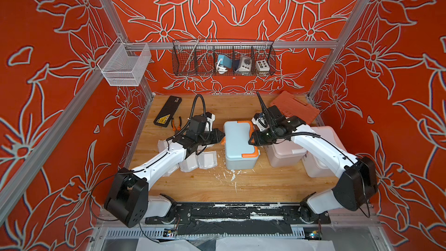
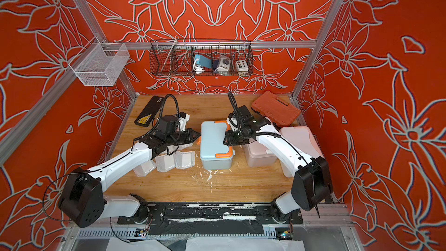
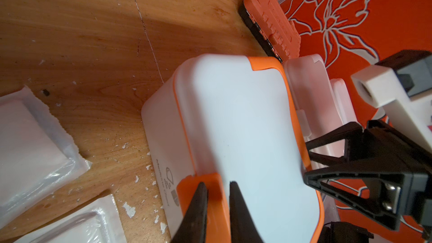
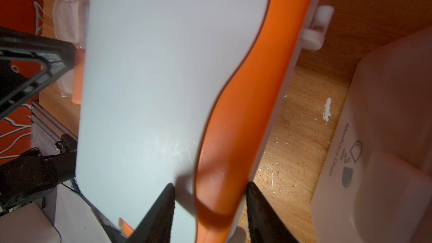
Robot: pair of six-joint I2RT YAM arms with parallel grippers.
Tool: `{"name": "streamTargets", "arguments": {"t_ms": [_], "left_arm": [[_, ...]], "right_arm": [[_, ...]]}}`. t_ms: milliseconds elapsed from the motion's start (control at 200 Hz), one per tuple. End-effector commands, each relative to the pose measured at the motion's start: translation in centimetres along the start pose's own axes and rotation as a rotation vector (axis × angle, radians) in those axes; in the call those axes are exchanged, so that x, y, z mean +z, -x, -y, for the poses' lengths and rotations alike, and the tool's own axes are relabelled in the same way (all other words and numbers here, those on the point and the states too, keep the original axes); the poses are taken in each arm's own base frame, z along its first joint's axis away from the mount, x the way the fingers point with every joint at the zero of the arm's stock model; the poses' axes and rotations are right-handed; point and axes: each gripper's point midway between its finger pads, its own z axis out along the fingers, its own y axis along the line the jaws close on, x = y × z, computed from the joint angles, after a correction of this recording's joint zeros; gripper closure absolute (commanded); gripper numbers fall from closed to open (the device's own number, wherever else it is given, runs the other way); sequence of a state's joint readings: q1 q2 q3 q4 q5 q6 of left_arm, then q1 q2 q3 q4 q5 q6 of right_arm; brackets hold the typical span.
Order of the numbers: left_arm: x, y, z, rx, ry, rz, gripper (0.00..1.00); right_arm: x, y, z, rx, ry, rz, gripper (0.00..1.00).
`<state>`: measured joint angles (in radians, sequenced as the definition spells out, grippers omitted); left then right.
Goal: Open first aid kits and take out gauze
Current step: Fasten the fastener of the first aid kit.
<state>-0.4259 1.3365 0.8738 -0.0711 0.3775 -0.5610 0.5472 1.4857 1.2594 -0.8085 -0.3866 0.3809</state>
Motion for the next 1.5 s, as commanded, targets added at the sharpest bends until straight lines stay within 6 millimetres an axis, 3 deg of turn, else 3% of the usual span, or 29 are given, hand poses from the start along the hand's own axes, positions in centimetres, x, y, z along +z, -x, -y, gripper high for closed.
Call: {"name": "streamTargets", "arguments": {"t_ms": [0,1286,1496], "left_arm": [[0.5,-0.7,-0.2,0.006,0.001,-0.025,0.82],[0.1,-1.6,-1.4,0.001,0.038,-0.027,0.82],[-0.2,-1.4,0.1,-0.013,-0.040,-0.012,0.79]], "right_arm": [[1.0,-1.0,0.8,0.008,-0.022,-0.059,0.50],[1.2,-1.4,0.7,0.017,-0.013,-0.061,0.50],[1.2,-1.4,0.7,0.018,-0.013,-0.062,0.51]]}}
